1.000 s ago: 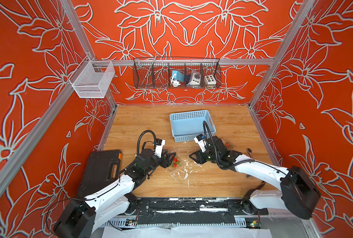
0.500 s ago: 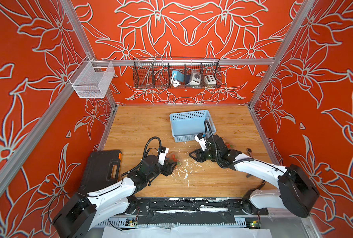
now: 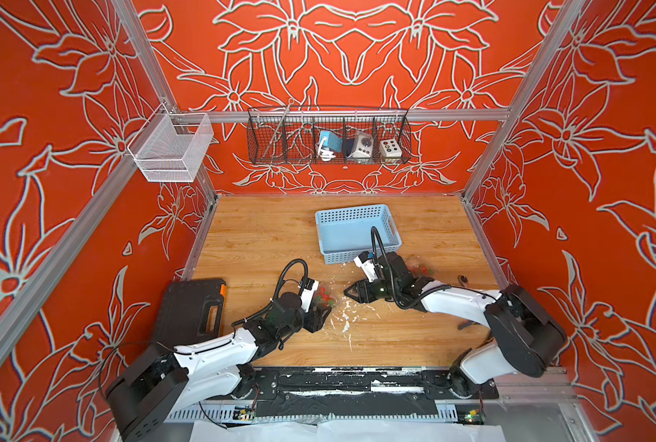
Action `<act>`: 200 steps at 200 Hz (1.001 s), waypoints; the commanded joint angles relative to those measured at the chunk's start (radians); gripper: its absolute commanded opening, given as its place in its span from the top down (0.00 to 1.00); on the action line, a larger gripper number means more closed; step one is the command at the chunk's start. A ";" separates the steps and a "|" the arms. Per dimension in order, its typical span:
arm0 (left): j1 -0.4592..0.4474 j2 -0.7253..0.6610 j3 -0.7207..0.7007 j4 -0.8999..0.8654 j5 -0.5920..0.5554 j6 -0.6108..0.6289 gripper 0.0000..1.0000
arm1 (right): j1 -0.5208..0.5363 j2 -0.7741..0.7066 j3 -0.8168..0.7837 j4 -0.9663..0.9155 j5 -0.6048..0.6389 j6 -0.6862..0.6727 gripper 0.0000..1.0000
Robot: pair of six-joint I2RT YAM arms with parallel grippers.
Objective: Pack strawberries into containers
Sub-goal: Close the packing box at the center of the board.
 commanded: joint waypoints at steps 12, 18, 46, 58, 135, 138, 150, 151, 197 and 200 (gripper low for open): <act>-0.009 -0.009 0.001 -0.032 -0.028 -0.015 0.38 | 0.019 0.072 0.014 0.114 -0.070 0.051 0.48; -0.009 -0.010 0.001 -0.032 -0.028 -0.014 0.38 | 0.027 0.084 0.015 0.126 -0.074 0.057 0.48; -0.011 -0.004 -0.001 -0.025 -0.028 -0.017 0.39 | 0.053 0.124 0.012 0.175 -0.088 0.082 0.49; -0.011 0.001 -0.001 -0.024 -0.025 -0.017 0.39 | 0.068 0.138 0.015 0.176 -0.087 0.081 0.49; -0.011 -0.001 -0.006 -0.018 -0.016 -0.016 0.39 | 0.095 0.196 0.019 0.223 -0.083 0.109 0.59; -0.011 -0.002 -0.006 -0.018 -0.016 -0.017 0.39 | 0.094 0.199 0.018 0.224 -0.084 0.110 0.60; -0.011 -0.003 -0.006 -0.019 -0.014 -0.017 0.40 | 0.096 0.206 0.018 0.232 -0.084 0.115 0.62; -0.011 -0.003 -0.006 -0.019 -0.015 -0.016 0.40 | 0.097 0.207 0.018 0.232 -0.085 0.115 0.62; -0.010 -0.011 -0.007 -0.023 -0.011 -0.017 0.40 | 0.100 0.219 0.010 0.248 -0.085 0.122 0.68; -0.011 -0.011 -0.006 -0.025 -0.011 -0.017 0.40 | 0.102 0.220 0.010 0.248 -0.085 0.123 0.68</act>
